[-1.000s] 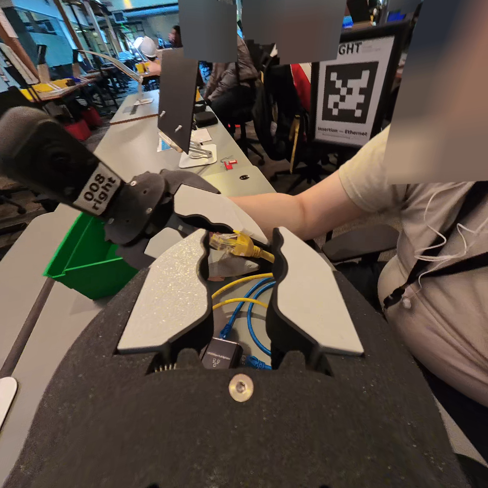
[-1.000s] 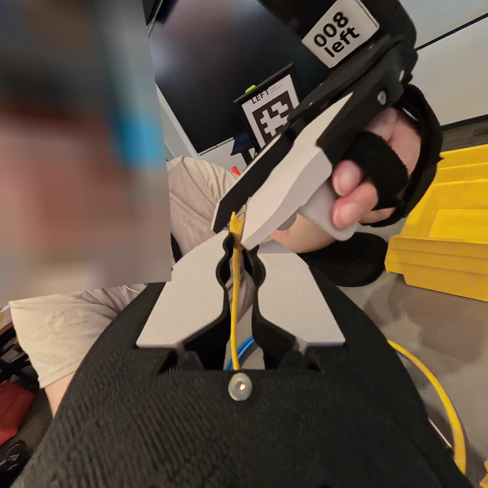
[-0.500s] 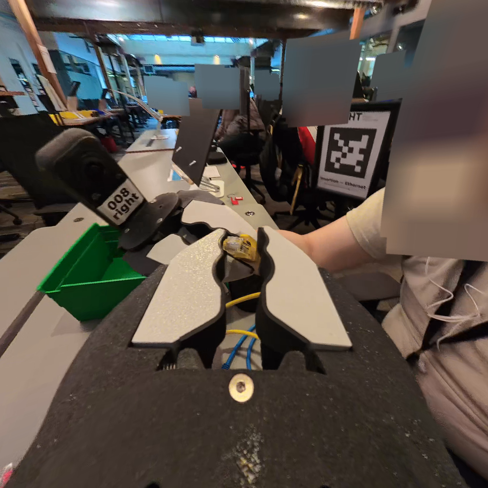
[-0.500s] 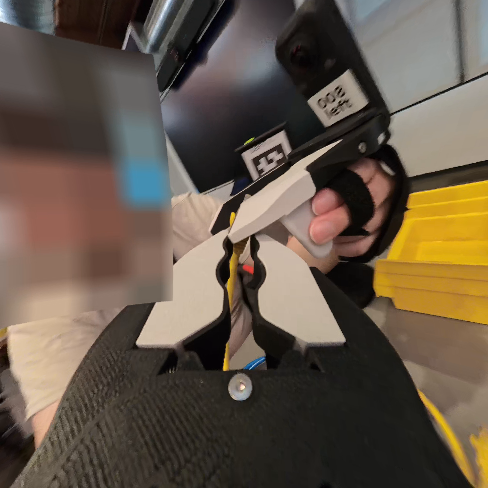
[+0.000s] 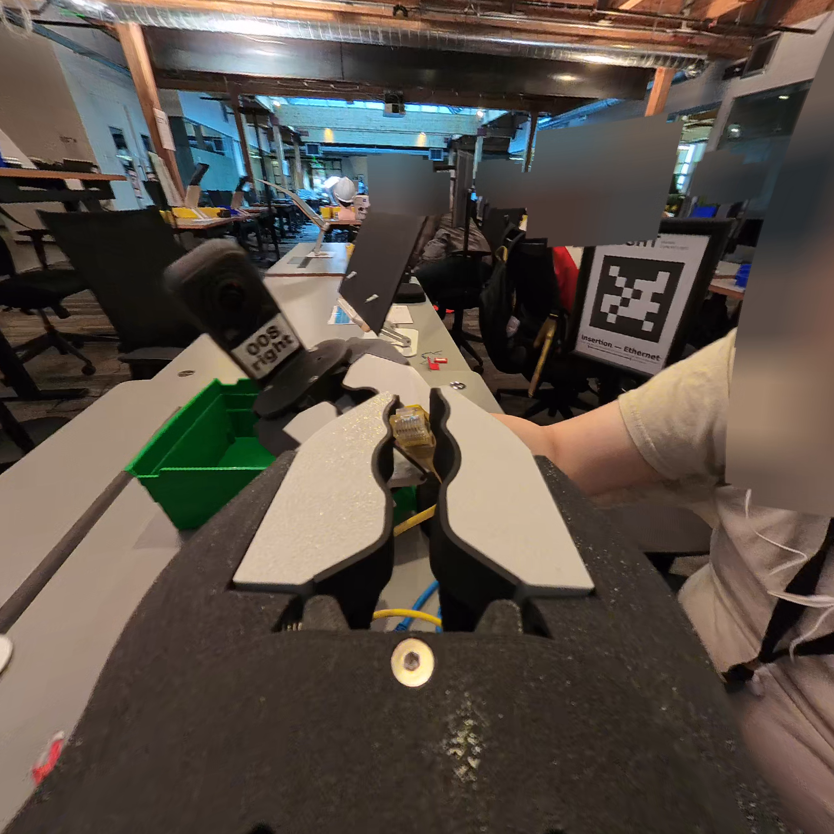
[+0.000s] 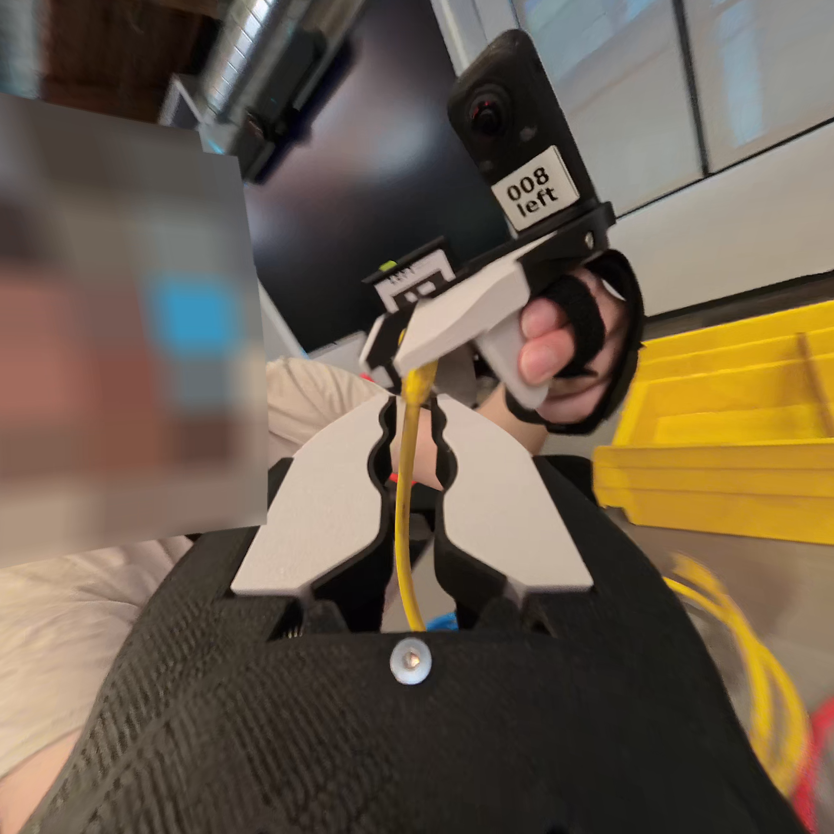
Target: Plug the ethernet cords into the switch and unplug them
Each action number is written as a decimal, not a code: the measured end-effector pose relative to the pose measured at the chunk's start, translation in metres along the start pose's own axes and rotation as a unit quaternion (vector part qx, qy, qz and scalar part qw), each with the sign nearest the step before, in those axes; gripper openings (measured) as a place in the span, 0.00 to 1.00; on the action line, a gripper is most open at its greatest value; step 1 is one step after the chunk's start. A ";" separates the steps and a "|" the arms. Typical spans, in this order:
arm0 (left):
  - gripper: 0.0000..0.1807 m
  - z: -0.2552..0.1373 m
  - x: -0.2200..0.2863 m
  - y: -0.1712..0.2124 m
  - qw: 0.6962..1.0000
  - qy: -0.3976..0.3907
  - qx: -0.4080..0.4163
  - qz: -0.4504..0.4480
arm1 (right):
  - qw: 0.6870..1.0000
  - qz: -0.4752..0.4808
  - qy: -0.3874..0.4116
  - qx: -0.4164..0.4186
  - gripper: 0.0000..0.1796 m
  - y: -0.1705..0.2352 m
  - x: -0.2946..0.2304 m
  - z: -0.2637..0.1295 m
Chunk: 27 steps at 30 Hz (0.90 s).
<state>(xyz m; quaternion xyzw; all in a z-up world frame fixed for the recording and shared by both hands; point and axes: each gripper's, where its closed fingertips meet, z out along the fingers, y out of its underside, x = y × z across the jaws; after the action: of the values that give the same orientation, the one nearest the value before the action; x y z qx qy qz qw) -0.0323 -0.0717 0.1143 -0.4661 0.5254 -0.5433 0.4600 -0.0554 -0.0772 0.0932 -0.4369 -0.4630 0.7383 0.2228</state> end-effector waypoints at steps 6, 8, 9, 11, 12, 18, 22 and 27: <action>0.07 -0.019 -0.028 -0.017 0.994 -0.097 0.037 -0.013 | 0.955 -0.216 0.203 -0.016 0.10 -0.023 0.018 -0.009; 0.06 -0.021 -0.033 -0.020 0.992 -0.113 0.049 -0.016 | 0.928 -0.266 0.258 -0.036 0.10 -0.027 0.020 -0.010; 0.06 -0.022 -0.034 -0.022 0.991 -0.118 0.059 -0.015 | 0.913 -0.284 0.287 -0.053 0.10 -0.027 0.023 -0.011; 0.06 -0.022 -0.037 -0.025 0.989 -0.128 0.070 -0.019 | 0.885 -0.310 0.333 -0.100 0.10 -0.022 0.032 -0.013; 0.06 -0.021 -0.037 -0.025 0.989 -0.127 0.068 -0.020 | 0.873 -0.322 0.347 -0.117 0.06 -0.020 0.035 -0.013; 0.21 -0.038 -0.046 -0.023 0.982 -0.185 0.026 -0.001 | 0.852 -0.328 0.388 -0.126 0.04 -0.028 0.036 -0.027; 0.21 -0.050 -0.043 -0.012 0.974 -0.213 -0.051 0.051 | 0.806 -0.360 0.430 -0.189 0.04 -0.024 0.035 -0.038; 0.21 -0.047 -0.044 -0.001 0.961 -0.242 -0.108 0.080 | 0.764 -0.393 0.460 -0.225 0.04 -0.025 0.034 -0.041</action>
<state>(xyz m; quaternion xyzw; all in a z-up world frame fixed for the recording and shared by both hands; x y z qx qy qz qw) -0.0727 -0.0213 0.1134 -0.5867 0.4897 -0.3160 0.5623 -0.0403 -0.0205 0.0924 -0.5414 -0.5887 0.1713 0.5753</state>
